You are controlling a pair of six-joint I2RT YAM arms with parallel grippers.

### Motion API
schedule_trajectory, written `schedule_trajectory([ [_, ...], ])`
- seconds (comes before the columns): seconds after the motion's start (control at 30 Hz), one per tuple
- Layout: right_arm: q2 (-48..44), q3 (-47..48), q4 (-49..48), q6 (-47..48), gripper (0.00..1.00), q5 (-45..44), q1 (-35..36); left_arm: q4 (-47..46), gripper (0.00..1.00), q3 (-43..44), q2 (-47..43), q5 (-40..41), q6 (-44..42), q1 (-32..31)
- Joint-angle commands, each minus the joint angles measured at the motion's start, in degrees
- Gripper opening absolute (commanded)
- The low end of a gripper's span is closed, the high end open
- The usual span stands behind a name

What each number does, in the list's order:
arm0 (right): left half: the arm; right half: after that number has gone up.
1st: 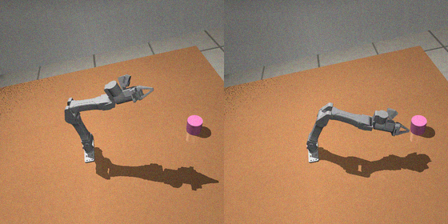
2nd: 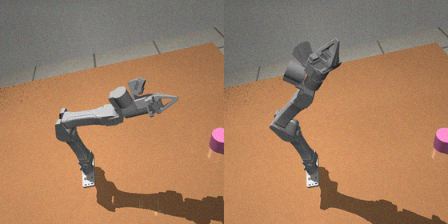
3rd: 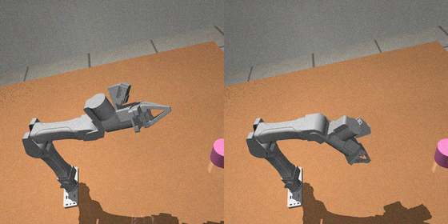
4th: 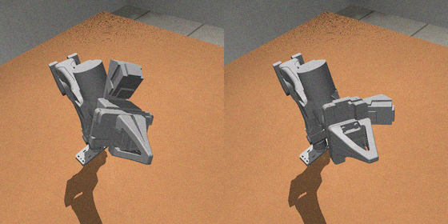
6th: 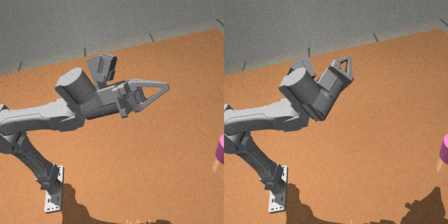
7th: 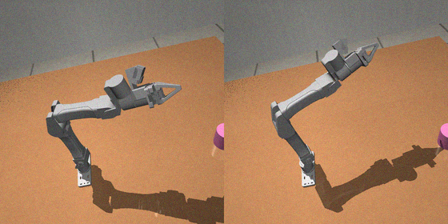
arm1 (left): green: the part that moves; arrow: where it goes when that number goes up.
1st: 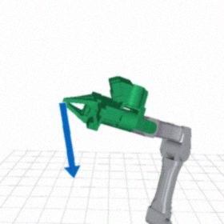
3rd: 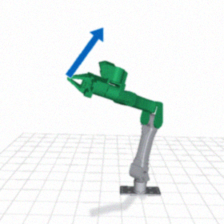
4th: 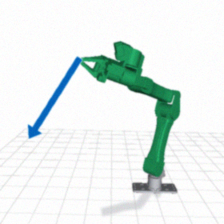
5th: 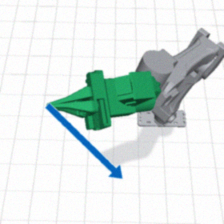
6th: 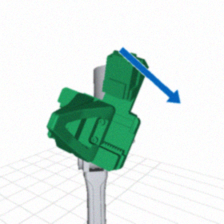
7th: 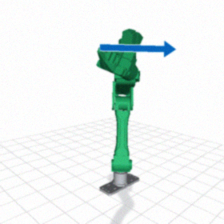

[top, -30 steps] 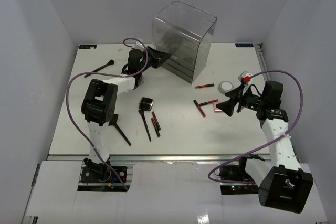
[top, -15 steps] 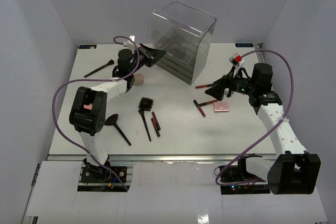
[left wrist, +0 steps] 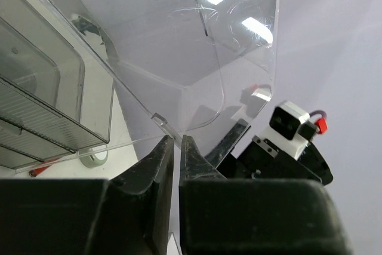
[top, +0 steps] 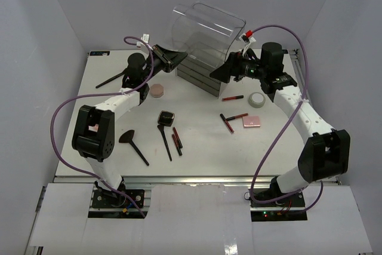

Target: Organize the makeup

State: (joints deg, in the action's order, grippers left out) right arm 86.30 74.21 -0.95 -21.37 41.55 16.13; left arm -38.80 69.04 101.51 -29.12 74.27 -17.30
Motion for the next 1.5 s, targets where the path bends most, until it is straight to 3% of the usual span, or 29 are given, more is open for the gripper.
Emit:
schedule_trajectory([
  [0.0, 2.2, 5.7, -5.5, -4.6, 0.87, 0.2, 0.4, -0.8, 0.05, 1.5, -4.2, -2.8, -0.1, 0.2],
  [0.1, 3.4, 6.7, -7.8, -6.6, 0.82, 0.1, 0.5, -0.7, 0.05, 1.7, -4.1, -2.8, 0.0, 0.2],
  [0.27, 5.6, 6.6, -13.5, -12.2, 0.58, 2.6, 0.5, -0.5, 0.06, 2.1, -3.8, -2.9, 0.1, 0.3],
  [0.57, 6.6, 5.2, -18.1, -15.1, 0.30, 5.1, 0.5, -0.2, 0.10, 2.2, -3.5, -3.0, 0.7, 0.7],
  [0.6, 6.5, 4.9, -18.6, -15.1, 0.27, 5.4, 0.5, -0.1, 0.13, 2.2, -3.4, -3.1, 0.9, 0.8],
  [0.77, 6.3, 5.1, -19.1, -14.7, 0.14, 5.6, 0.4, 1.5, 0.51, 2.1, -4.2, -3.7, 0.3, 1.5],
  [0.8, 6.4, 5.2, -19.2, -14.8, 0.13, 5.7, 0.4, 2.3, 0.62, 1.9, -4.9, -4.5, -0.2, 2.0],
  [0.93, 6.5, 6.0, -19.1, -15.4, 0.10, 5.7, -0.1, 6.4, 0.83, -1.0, -8.8, -4.4, -5.6, 2.8],
  [1.27, 6.4, 6.7, -21.8, -18.7, 0.09, 7.0, -2.3, 21.8, 0.88, -19.7, -32.0, 6.2, -21.6, 4.1],
  [1.47, 6.1, 6.1, -23.0, -19.5, 0.09, 7.4, -2.4, 37.3, 0.89, -28.1, -38.5, 12.2, -33.5, 3.8],
])
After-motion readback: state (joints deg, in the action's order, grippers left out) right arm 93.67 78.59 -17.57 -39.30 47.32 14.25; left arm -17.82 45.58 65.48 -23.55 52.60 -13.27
